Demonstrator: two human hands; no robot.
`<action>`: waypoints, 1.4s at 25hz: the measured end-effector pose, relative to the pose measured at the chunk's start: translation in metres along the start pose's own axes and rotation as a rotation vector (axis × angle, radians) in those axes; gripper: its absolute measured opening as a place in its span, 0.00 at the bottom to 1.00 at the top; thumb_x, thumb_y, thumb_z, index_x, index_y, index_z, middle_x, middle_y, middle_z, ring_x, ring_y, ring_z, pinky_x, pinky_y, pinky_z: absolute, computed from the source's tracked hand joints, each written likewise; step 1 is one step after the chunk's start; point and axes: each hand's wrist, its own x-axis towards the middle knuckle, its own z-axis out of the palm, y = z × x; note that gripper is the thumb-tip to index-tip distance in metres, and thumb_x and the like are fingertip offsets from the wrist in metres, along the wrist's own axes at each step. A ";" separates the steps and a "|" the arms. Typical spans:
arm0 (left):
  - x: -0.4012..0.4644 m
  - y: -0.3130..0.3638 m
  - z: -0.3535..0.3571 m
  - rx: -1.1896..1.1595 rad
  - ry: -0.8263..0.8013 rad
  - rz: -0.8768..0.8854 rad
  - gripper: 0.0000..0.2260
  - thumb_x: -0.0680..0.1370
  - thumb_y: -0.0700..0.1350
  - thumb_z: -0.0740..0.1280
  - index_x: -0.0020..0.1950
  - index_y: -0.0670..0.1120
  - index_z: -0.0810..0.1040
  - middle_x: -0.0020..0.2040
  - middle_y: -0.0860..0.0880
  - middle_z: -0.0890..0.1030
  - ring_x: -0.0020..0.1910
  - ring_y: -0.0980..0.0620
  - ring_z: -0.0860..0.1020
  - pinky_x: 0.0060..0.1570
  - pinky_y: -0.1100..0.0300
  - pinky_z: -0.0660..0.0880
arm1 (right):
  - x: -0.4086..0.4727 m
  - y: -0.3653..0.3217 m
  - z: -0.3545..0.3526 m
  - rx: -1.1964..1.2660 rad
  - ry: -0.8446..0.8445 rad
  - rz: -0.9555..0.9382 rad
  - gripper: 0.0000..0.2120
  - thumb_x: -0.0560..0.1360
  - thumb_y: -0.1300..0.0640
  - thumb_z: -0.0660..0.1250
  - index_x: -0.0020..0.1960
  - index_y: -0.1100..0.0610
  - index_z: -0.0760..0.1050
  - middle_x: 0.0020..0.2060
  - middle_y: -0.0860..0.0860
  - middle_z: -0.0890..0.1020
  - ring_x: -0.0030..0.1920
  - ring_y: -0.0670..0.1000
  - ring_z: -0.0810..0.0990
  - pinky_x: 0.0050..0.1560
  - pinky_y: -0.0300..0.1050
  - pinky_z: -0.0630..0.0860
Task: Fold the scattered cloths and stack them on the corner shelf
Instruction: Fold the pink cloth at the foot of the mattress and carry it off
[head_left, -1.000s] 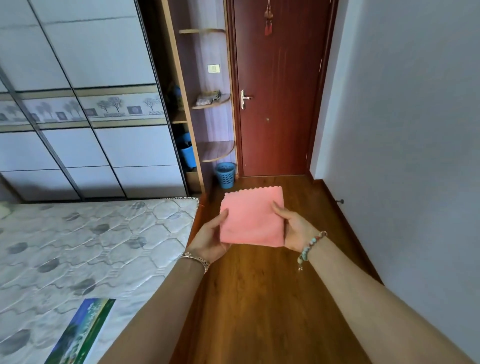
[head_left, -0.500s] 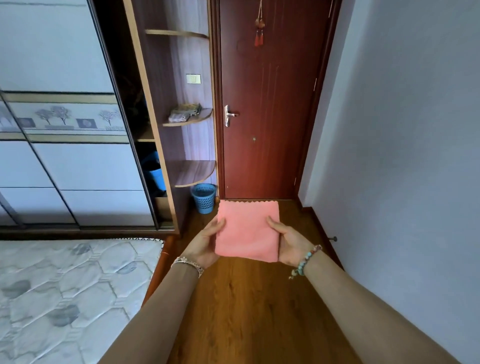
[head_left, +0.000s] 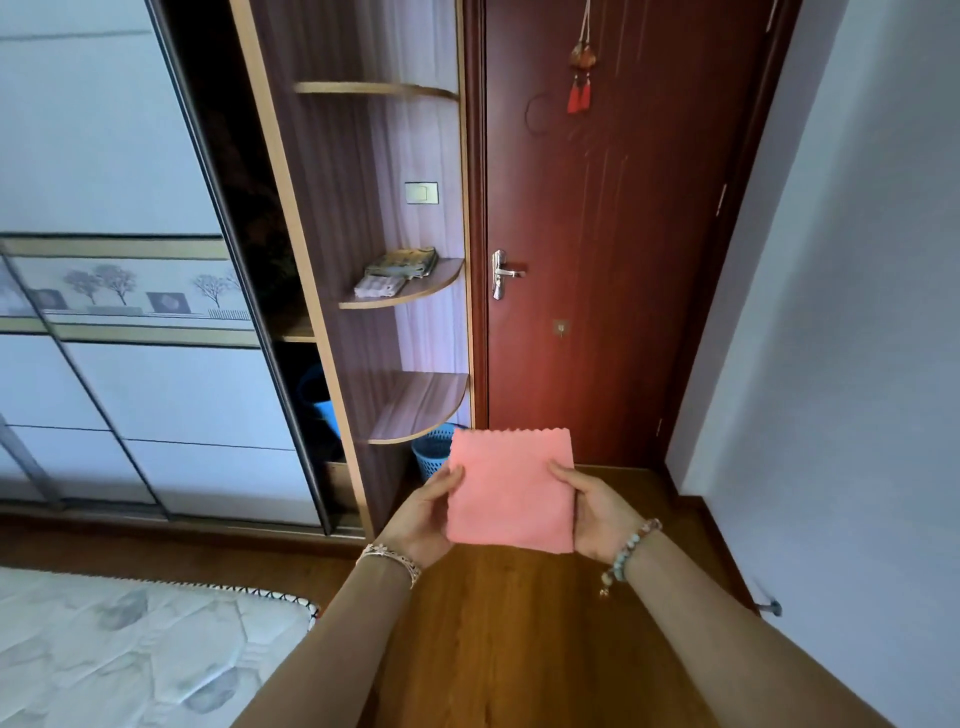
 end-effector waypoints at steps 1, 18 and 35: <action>0.026 0.011 0.003 -0.010 0.010 0.002 0.18 0.79 0.42 0.65 0.69 0.47 0.74 0.60 0.45 0.80 0.55 0.47 0.79 0.49 0.52 0.79 | 0.027 -0.018 -0.001 -0.006 -0.008 0.005 0.09 0.76 0.57 0.69 0.54 0.59 0.78 0.40 0.56 0.87 0.50 0.59 0.81 0.46 0.60 0.78; 0.427 0.273 -0.079 0.033 0.196 0.160 0.22 0.74 0.45 0.69 0.68 0.44 0.73 0.54 0.43 0.83 0.50 0.44 0.83 0.49 0.46 0.80 | 0.517 -0.252 0.126 -0.188 -0.296 0.116 0.13 0.76 0.56 0.66 0.59 0.60 0.78 0.51 0.59 0.85 0.50 0.58 0.84 0.52 0.57 0.79; 0.592 0.478 -0.143 -0.033 0.924 0.745 0.10 0.70 0.44 0.72 0.50 0.45 0.79 0.40 0.46 0.78 0.35 0.51 0.77 0.37 0.58 0.76 | 0.868 -0.369 0.379 -0.588 -0.855 0.318 0.11 0.77 0.57 0.65 0.54 0.62 0.79 0.45 0.58 0.84 0.48 0.56 0.81 0.53 0.50 0.76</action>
